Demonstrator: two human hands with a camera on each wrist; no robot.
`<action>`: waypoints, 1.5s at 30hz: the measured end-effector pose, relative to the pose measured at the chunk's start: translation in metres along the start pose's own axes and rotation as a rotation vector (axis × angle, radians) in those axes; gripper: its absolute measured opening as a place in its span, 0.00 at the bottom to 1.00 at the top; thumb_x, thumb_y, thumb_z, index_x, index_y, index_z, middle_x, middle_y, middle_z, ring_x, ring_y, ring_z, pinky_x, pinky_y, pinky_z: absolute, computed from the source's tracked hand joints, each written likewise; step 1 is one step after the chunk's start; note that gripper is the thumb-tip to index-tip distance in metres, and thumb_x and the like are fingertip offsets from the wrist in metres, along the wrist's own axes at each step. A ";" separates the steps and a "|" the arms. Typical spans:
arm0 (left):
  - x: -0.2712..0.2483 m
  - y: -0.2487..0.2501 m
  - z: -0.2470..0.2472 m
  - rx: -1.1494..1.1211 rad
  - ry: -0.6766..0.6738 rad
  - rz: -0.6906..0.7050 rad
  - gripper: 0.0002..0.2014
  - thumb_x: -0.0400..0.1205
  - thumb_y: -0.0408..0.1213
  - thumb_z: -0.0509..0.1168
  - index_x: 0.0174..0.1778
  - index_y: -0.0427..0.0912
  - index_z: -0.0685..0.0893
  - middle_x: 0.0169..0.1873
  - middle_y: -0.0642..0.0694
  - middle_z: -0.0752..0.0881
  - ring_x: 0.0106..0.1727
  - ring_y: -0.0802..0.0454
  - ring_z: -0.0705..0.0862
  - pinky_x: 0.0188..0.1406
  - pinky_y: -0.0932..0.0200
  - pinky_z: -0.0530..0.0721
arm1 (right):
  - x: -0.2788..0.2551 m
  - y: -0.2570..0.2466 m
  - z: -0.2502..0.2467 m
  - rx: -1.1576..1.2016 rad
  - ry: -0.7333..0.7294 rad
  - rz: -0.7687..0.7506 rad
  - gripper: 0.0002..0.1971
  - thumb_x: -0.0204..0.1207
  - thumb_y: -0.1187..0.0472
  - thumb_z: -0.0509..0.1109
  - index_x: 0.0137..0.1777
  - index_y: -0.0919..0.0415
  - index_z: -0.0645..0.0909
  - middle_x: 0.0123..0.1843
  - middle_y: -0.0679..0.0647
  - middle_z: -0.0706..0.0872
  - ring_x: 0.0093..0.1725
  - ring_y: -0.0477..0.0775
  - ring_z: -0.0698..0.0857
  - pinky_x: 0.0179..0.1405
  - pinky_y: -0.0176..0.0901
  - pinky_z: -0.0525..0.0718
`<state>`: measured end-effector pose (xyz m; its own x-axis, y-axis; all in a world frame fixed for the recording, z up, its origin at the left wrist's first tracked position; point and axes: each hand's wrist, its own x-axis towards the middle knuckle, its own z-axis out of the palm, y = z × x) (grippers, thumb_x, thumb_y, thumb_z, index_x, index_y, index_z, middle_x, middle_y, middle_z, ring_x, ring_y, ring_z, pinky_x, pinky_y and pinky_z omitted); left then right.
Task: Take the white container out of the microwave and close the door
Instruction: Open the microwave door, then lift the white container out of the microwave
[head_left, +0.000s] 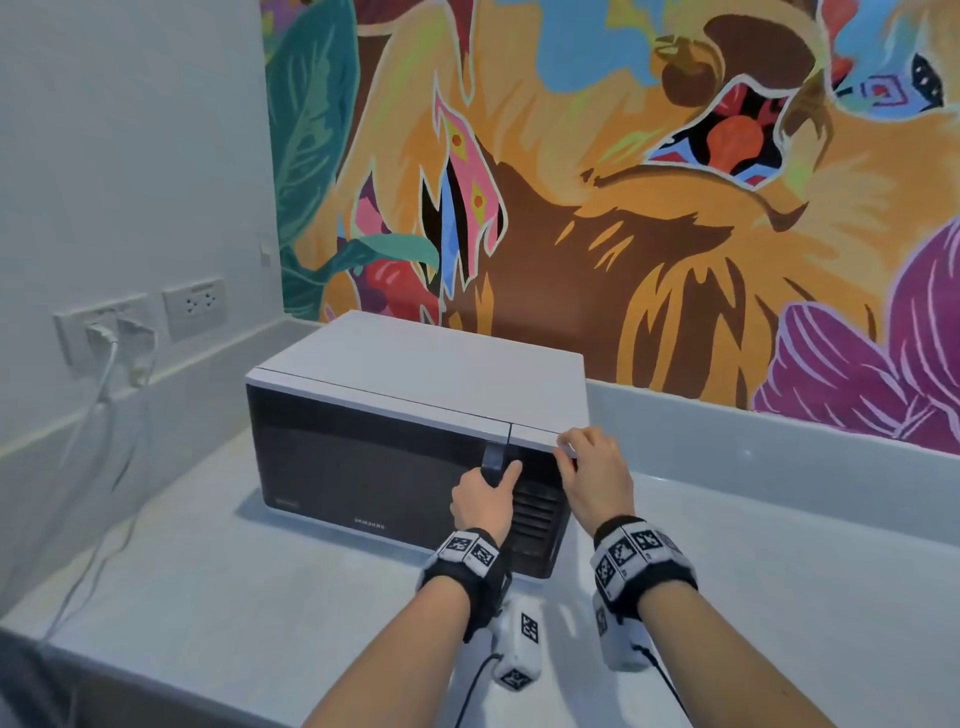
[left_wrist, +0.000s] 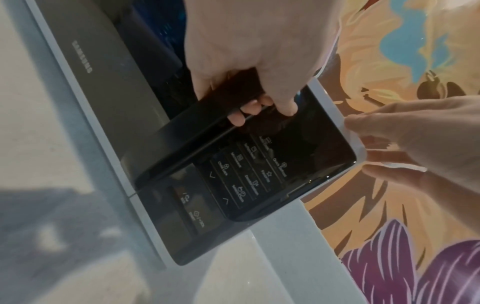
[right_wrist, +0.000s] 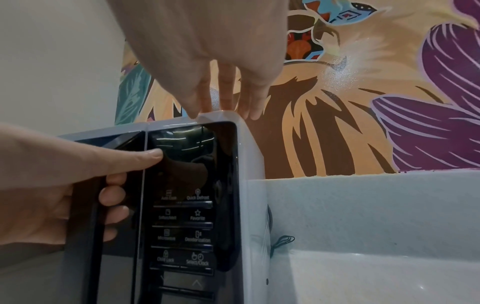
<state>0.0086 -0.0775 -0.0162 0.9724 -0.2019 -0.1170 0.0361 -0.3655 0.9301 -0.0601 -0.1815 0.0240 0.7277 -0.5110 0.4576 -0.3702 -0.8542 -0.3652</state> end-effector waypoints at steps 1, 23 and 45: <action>-0.002 0.001 0.001 -0.001 0.012 -0.005 0.33 0.73 0.64 0.65 0.52 0.32 0.85 0.51 0.35 0.90 0.56 0.36 0.86 0.52 0.49 0.81 | 0.000 0.001 0.000 0.006 -0.003 -0.001 0.12 0.81 0.55 0.61 0.56 0.59 0.82 0.56 0.55 0.83 0.59 0.56 0.78 0.55 0.49 0.81; -0.114 -0.029 -0.171 0.717 0.215 0.283 0.33 0.84 0.49 0.56 0.84 0.47 0.53 0.84 0.41 0.52 0.78 0.35 0.65 0.69 0.43 0.76 | -0.040 -0.051 0.038 -0.140 0.069 -0.351 0.23 0.73 0.63 0.67 0.69 0.63 0.76 0.74 0.65 0.77 0.77 0.66 0.71 0.79 0.66 0.60; 0.013 -0.052 -0.106 0.960 0.298 0.411 0.33 0.75 0.40 0.67 0.78 0.39 0.71 0.80 0.32 0.68 0.81 0.31 0.63 0.78 0.25 0.47 | 0.026 -0.085 0.177 0.515 -0.546 0.355 0.25 0.83 0.56 0.55 0.79 0.62 0.63 0.79 0.66 0.70 0.78 0.65 0.68 0.76 0.51 0.66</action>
<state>0.0442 0.0356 -0.0291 0.8903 -0.2904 0.3507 -0.3749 -0.9046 0.2028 0.0920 -0.1050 -0.0765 0.8446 -0.5097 -0.1639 -0.4161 -0.4322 -0.8001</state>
